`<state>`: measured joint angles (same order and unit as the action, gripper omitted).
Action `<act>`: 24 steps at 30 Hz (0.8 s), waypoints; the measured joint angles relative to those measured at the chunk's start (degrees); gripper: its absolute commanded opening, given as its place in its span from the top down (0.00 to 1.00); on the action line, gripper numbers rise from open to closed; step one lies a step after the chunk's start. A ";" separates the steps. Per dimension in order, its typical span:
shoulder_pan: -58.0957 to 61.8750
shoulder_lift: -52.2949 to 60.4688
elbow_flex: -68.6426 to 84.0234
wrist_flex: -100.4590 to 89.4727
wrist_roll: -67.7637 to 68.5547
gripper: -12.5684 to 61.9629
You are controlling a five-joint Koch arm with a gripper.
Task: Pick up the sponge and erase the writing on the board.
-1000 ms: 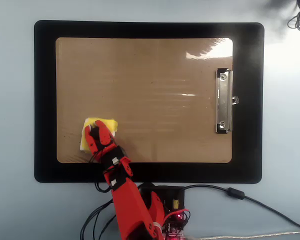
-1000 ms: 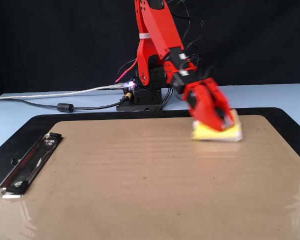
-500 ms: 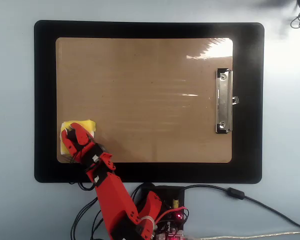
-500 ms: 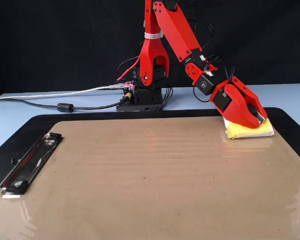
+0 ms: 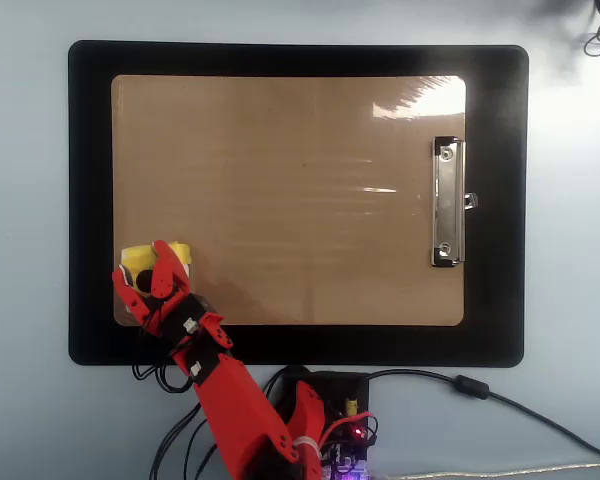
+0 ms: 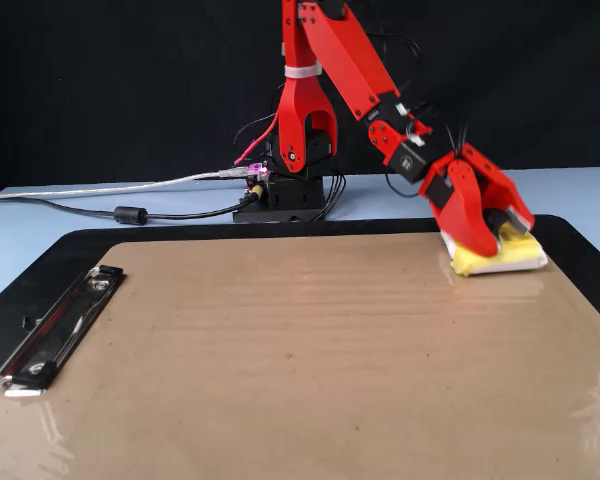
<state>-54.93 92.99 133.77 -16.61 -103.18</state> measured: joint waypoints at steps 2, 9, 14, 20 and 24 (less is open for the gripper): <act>-0.62 4.83 0.00 0.00 -2.99 0.38; 3.43 21.45 8.88 0.00 -5.89 0.38; 24.61 39.55 27.69 1.58 -5.89 0.39; 37.88 39.46 14.24 33.84 18.72 0.38; 52.56 39.46 -13.45 82.62 40.61 0.38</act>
<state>-2.37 132.45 120.32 66.01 -62.58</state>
